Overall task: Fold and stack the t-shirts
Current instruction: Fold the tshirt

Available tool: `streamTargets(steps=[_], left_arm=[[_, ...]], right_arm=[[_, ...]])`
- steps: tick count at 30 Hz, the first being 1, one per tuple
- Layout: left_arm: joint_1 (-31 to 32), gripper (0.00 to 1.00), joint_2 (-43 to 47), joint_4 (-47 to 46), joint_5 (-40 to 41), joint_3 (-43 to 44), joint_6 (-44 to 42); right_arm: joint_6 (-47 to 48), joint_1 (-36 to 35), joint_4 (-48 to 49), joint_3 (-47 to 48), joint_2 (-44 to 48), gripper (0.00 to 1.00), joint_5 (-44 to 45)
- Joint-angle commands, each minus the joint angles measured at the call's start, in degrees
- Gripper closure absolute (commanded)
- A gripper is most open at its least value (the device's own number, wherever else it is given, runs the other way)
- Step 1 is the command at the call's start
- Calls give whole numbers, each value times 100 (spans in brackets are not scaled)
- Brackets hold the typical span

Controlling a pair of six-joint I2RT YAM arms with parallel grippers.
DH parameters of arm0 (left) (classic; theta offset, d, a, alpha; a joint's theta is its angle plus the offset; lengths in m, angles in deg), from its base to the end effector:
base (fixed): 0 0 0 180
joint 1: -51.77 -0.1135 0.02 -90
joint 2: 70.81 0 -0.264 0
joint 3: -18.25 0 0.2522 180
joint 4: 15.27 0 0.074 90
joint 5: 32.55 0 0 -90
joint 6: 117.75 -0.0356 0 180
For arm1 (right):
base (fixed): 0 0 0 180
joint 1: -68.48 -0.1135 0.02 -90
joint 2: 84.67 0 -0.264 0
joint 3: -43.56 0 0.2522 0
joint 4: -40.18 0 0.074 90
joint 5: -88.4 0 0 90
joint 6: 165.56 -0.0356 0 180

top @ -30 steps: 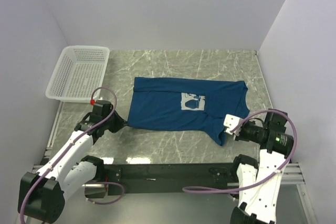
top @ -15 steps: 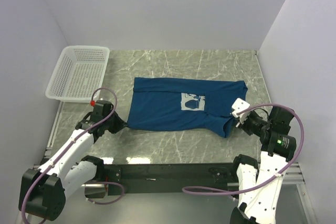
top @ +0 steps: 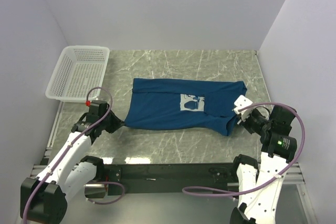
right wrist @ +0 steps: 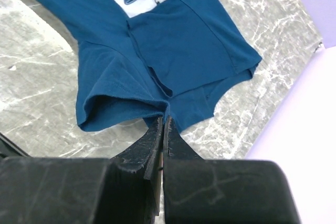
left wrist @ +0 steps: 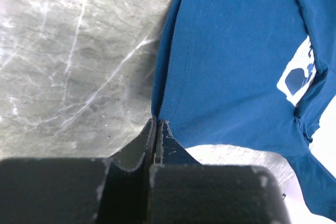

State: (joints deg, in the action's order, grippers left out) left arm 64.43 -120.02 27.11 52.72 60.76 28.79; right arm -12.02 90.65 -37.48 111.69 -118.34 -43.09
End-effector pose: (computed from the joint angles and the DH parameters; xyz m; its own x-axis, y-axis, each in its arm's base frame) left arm 0.1649 -0.0401 0.2012 -0.6327 -0.7100 -0.3092 -0.4656 0.6678 -0.5808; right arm 0.0845 -0.0090 0.3337 -0.1351 -0.6691 -0.7308 -0.6409 0.6215 -0.4505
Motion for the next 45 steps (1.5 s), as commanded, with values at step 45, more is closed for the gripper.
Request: streamTargets(steps=[45], left_arm=[[-599,99,-3314,-419,-783,1975,-582]], right_arm=[[-1371,33,2505,918,-3005,100,344]])
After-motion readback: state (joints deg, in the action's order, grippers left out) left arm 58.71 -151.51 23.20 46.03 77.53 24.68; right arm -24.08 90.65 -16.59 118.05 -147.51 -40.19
